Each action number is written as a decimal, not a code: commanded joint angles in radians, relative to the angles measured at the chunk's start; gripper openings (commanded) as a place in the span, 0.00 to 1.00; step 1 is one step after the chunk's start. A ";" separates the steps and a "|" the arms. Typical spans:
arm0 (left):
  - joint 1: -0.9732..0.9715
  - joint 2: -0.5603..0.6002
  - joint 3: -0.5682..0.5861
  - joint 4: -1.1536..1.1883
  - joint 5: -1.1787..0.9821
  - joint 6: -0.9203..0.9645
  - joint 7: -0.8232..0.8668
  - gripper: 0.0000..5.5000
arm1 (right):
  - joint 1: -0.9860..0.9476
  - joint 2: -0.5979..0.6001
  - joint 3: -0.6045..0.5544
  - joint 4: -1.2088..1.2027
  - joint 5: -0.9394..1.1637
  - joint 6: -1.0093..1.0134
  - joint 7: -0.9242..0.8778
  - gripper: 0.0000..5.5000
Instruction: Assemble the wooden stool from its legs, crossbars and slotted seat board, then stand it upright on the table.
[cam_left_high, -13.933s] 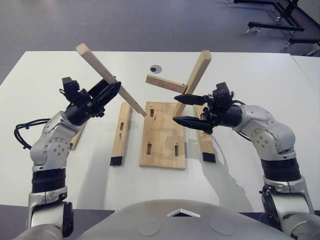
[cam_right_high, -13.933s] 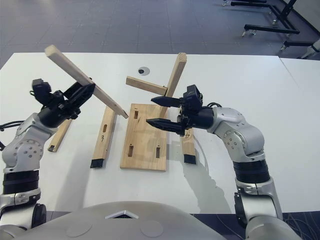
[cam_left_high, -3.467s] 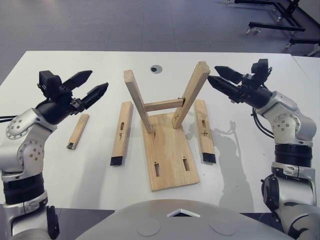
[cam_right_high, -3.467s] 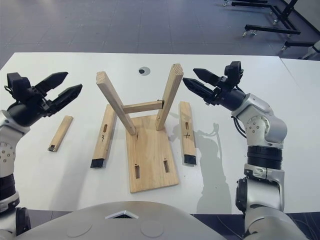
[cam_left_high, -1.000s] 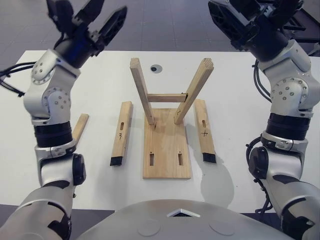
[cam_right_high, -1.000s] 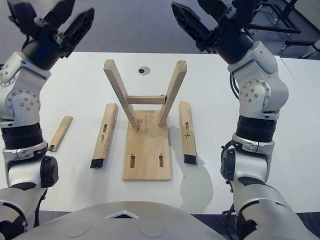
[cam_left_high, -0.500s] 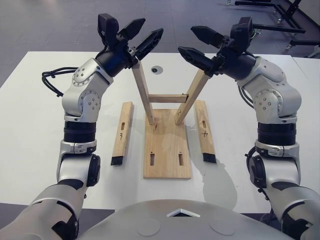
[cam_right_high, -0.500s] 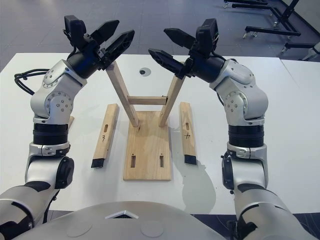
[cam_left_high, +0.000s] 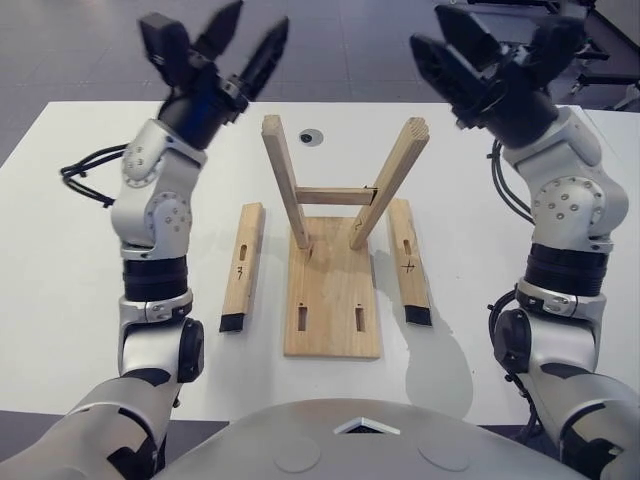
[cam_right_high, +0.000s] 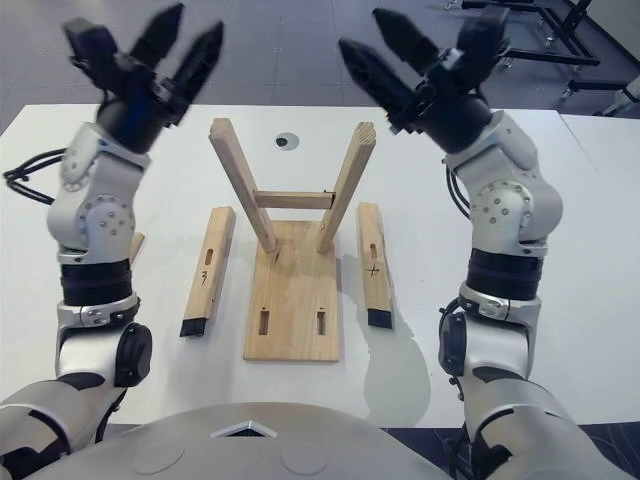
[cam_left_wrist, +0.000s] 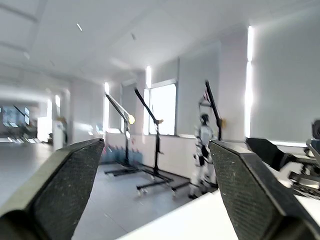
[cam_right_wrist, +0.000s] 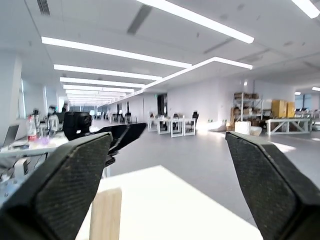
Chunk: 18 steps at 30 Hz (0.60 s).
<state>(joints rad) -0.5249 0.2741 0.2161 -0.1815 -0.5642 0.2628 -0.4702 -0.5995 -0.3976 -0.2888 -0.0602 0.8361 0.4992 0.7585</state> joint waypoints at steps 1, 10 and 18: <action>0.149 0.102 0.113 -0.106 -0.001 0.074 0.051 0.70 | 0.043 -0.004 -0.025 -0.007 -0.041 -0.007 -0.097 0.76; 0.698 0.221 0.203 -0.080 0.063 0.150 -0.058 0.70 | 0.188 -0.011 -0.021 0.019 -0.180 0.027 -0.292 0.76; 0.864 0.239 0.183 0.001 0.055 0.198 -0.158 0.70 | 0.227 -0.011 -0.027 -0.032 -0.127 0.085 -0.264 0.76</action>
<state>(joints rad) 0.3236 0.4973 0.4045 -0.2060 -0.5155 0.4377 -0.6268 -0.3800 -0.3997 -0.3135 -0.0819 0.6914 0.5662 0.4877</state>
